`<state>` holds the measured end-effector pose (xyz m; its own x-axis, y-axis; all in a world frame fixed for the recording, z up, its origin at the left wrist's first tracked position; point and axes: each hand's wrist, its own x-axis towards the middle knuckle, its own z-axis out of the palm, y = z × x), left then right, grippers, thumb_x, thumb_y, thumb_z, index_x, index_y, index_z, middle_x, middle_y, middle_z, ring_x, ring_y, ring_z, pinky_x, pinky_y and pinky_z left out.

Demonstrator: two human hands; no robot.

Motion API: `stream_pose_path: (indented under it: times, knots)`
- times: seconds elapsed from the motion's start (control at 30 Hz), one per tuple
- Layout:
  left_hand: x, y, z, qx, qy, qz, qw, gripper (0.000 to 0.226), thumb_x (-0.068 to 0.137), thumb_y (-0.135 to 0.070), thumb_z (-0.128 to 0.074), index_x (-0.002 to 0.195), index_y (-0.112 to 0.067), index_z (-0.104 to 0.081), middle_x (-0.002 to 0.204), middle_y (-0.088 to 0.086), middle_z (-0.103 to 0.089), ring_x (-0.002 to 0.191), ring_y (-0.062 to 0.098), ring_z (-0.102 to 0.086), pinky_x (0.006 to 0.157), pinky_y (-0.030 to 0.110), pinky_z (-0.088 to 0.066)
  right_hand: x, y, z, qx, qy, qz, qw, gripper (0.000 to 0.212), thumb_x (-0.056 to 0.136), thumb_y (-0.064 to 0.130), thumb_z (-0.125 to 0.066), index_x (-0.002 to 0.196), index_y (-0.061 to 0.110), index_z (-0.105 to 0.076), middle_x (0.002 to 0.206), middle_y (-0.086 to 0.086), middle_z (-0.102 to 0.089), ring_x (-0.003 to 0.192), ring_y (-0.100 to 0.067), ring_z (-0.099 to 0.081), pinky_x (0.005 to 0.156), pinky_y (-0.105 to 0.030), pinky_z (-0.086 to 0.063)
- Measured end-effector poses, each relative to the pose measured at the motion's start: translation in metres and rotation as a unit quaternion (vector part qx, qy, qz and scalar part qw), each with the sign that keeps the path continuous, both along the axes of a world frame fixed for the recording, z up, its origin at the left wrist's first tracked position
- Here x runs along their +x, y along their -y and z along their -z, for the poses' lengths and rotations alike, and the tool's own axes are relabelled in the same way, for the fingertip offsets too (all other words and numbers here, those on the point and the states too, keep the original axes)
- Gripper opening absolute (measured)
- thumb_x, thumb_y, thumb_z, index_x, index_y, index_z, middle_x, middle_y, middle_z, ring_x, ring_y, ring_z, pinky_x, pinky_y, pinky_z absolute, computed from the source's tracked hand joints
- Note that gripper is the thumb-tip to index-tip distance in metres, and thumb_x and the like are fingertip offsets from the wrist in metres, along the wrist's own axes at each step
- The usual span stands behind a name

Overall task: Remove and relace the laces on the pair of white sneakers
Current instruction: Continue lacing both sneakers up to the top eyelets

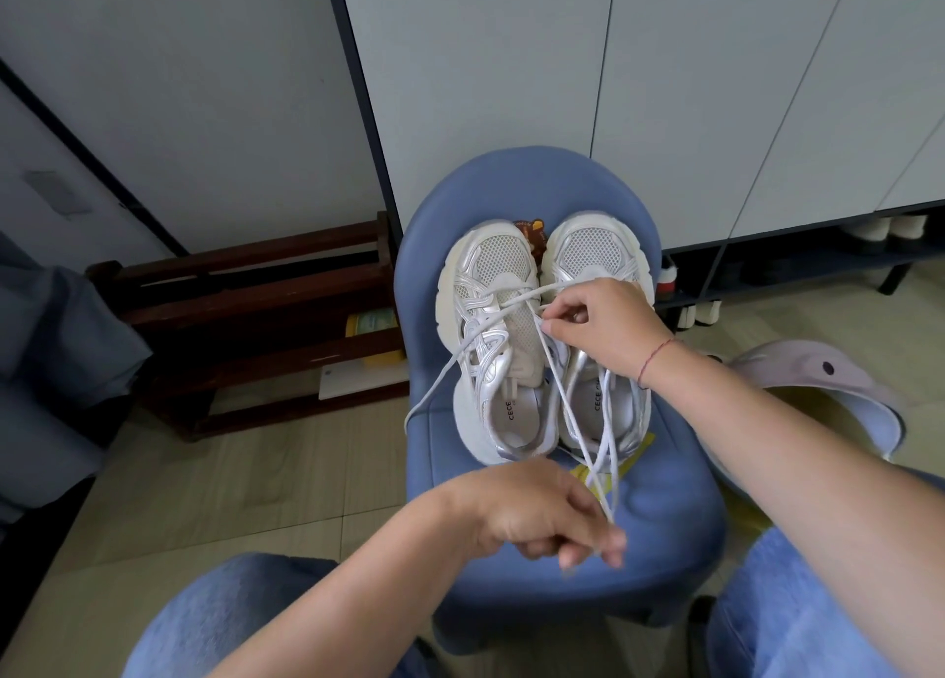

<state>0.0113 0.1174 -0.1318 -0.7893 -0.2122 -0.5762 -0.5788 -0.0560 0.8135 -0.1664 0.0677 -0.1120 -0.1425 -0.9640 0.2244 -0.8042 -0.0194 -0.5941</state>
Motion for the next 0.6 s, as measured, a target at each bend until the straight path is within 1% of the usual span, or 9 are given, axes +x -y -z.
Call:
stream_pose_path:
  times: [0.03,0.13,0.2,0.27,0.33,0.4,0.47,0.53,0.6]
  knots:
    - [0.0,-0.001,0.0,-0.002,0.007,0.038,0.999,0.022,0.096,-0.019,-0.063,0.09,0.0,-0.072,0.045,-0.007,-0.049,0.036,0.005,-0.026,0.041,0.015,-0.02,0.0,0.0,0.0,0.0,-0.002,0.001,1.0,0.006,0.082,0.028,-0.071,0.078,0.025,-0.074,0.066,0.019,-0.06,0.063,0.0,-0.051,0.089,-0.034,-0.043]
    - [0.002,-0.003,-0.001,-0.014,0.026,0.126,0.992,0.024,0.095,-0.022,-0.065,0.101,-0.001,-0.073,0.048,-0.007,-0.05,0.044,0.011,-0.028,0.043,0.014,-0.024,0.002,0.0,0.0,0.0,-0.011,0.006,1.0,0.006,0.082,0.028,-0.07,0.078,0.026,-0.073,0.063,0.022,-0.056,0.064,-0.002,-0.05,0.095,-0.042,-0.042]
    - [0.001,-0.006,0.003,-0.029,0.039,0.129,0.991,0.027,0.094,-0.025,-0.067,0.108,-0.002,-0.072,0.051,-0.007,-0.052,0.048,0.014,-0.029,0.045,0.013,-0.027,0.002,0.0,0.001,-0.002,-0.012,0.007,1.0,0.007,0.082,0.028,-0.07,0.078,0.026,-0.074,0.061,0.023,-0.054,0.062,-0.001,-0.048,0.094,-0.044,-0.042]
    - [0.0,-0.006,0.007,-0.067,0.062,0.073,0.993,0.027,0.092,-0.025,-0.069,0.106,-0.003,-0.073,0.054,-0.006,-0.055,0.047,0.01,-0.034,0.048,0.015,-0.031,0.002,0.0,0.001,-0.003,-0.009,0.006,1.0,0.007,0.082,0.028,-0.07,0.077,0.025,-0.074,0.06,0.022,-0.054,0.063,-0.002,-0.049,0.094,-0.044,-0.042]
    - [0.001,0.001,0.01,-0.112,0.078,0.024,0.99,0.028,0.091,-0.027,-0.07,0.103,-0.001,-0.073,0.059,-0.006,-0.058,0.046,0.007,-0.04,0.052,0.016,-0.036,0.002,0.001,0.001,-0.002,-0.006,0.005,1.0,0.007,0.082,0.029,-0.07,0.077,0.026,-0.073,0.065,0.02,-0.058,0.067,-0.005,-0.051,0.094,-0.045,-0.042]
    - [0.005,0.011,0.007,-0.141,0.076,-0.005,0.987,0.032,0.091,-0.032,-0.069,0.101,-0.001,-0.074,0.062,-0.005,-0.061,0.046,0.006,-0.046,0.052,0.016,-0.04,0.002,0.001,0.001,-0.002,-0.005,0.005,1.0,0.007,0.082,0.029,-0.069,0.078,0.026,-0.073,0.069,0.017,-0.061,0.07,-0.007,-0.053,0.095,-0.046,-0.042]
    - [0.01,0.021,0.001,-0.155,0.059,-0.057,0.985,0.034,0.091,-0.035,-0.068,0.094,-0.001,-0.073,0.061,-0.003,-0.062,0.045,0.007,-0.048,0.049,0.016,-0.042,0.002,0.0,0.001,0.002,-0.001,0.005,1.0,0.006,0.082,0.028,-0.069,0.079,0.026,-0.074,0.072,0.015,-0.063,0.072,-0.009,-0.055,0.095,-0.046,-0.042]
    - [0.014,0.029,-0.002,-0.168,0.033,-0.149,0.974,0.034,0.093,-0.035,-0.066,0.089,-0.001,-0.07,0.058,0.0,-0.061,0.044,0.008,-0.048,0.047,0.018,-0.041,0.001,0.0,0.0,0.004,0.001,0.003,1.0,0.006,0.083,0.028,-0.069,0.079,0.026,-0.074,0.072,0.016,-0.064,0.073,-0.008,-0.055,0.095,-0.046,-0.042]
    - [0.013,0.033,-0.002,-0.182,0.006,-0.242,0.953,0.03,0.097,-0.033,-0.061,0.089,-0.006,-0.069,0.055,0.0,-0.059,0.041,0.01,-0.046,0.044,0.019,-0.039,0.001,0.0,0.0,0.004,0.001,0.0,1.0,0.007,0.083,0.028,-0.068,0.079,0.026,-0.074,0.068,0.02,-0.06,0.069,-0.005,-0.052,0.094,-0.044,-0.043]
